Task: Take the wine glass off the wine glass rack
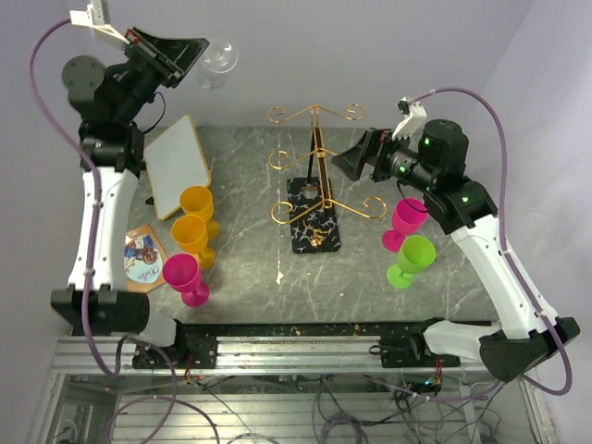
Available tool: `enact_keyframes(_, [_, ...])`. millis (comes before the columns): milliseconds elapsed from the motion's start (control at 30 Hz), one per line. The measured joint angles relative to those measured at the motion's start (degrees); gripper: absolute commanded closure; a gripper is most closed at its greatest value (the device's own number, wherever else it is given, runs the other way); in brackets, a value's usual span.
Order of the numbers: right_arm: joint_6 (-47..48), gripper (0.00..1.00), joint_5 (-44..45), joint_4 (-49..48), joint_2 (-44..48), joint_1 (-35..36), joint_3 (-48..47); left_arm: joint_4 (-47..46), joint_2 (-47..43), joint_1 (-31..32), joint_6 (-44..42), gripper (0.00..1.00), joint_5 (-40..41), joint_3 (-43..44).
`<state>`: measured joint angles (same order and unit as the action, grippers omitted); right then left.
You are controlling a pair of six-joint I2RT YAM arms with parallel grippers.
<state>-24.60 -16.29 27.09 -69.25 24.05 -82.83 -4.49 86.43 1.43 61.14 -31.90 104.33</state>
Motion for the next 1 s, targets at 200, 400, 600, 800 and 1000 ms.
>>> enact_keyframes(200, [-1.07,0.01,-0.15,-3.13,0.35,0.0,0.68,-13.46,-9.11,0.0,5.97,0.93,-5.88,-9.75])
enact_keyframes(400, [-6.36,0.0,-3.98,-12.57,2.03,-0.07,5.09,-35.6,-10.14,0.02,22.88,0.93,-10.95,-22.45])
enact_keyframes(600, [-17.77,0.0,-11.37,-30.16,2.1,-0.11,11.78,-52.39,-10.03,0.35,37.42,0.93,-12.17,-31.19])
enact_keyframes(800, [-31.89,0.01,-18.29,-52.57,-0.85,-0.07,15.08,-71.71,-8.07,1.57,51.45,0.93,-10.54,-35.1])
enact_keyframes(1000, [-44.81,0.02,-24.46,-74.49,-7.74,-0.11,15.08,-79.23,-5.53,5.62,56.78,0.93,-6.93,-35.93])
